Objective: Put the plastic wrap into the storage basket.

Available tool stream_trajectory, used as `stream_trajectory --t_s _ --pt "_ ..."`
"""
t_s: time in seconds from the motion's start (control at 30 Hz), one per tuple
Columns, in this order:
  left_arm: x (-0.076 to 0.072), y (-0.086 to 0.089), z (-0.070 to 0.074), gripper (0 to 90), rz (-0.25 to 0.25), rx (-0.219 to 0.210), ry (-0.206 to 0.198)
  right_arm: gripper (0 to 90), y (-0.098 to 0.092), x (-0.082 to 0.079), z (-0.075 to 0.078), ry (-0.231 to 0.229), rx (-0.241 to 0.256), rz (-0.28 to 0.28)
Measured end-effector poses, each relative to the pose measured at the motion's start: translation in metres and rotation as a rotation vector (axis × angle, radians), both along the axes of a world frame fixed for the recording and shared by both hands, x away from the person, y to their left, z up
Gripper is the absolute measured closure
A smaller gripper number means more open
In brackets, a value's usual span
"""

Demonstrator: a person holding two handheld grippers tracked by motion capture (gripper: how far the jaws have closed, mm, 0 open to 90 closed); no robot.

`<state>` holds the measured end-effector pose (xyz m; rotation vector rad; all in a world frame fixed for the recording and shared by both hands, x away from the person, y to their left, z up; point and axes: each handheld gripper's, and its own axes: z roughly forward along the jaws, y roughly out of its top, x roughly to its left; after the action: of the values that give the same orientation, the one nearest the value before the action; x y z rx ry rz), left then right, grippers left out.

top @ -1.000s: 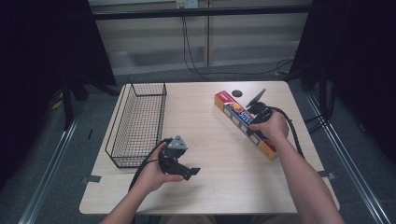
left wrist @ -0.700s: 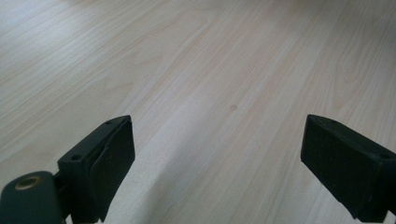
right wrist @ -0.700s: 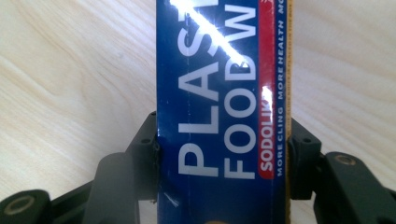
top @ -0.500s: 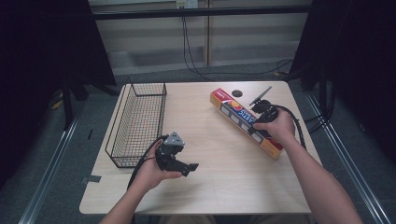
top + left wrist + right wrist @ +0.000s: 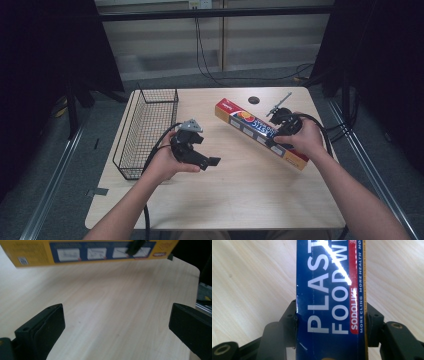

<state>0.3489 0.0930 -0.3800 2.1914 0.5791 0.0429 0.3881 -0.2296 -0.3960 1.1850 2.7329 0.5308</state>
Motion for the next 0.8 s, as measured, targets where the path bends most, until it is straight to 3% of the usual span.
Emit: stream_trajectory --t_s 0.2,0.37,0.47,0.53,0.8 --pt "0.009 -0.015 0.02 4.6 -0.07 0.072 -0.099 44.5 0.013 -0.009 0.011 0.005 0.01 0.056" --pt "0.015 -0.022 0.031 3.0 -0.105 0.08 -0.137 44.4 0.019 -0.016 0.014 0.002 0.006 0.093" --pt "0.017 -0.024 0.036 2.2 -0.127 0.081 -0.122 44.4 0.022 -0.019 0.015 0.005 0.003 0.117" --pt "0.02 -0.026 0.038 1.7 -0.146 0.106 -0.132 44.4 0.024 -0.022 0.016 0.003 0.002 0.142" --pt "0.028 -0.034 0.039 1.5 -0.144 0.123 -0.133 44.4 0.032 -0.027 0.021 -0.005 0.035 0.169"
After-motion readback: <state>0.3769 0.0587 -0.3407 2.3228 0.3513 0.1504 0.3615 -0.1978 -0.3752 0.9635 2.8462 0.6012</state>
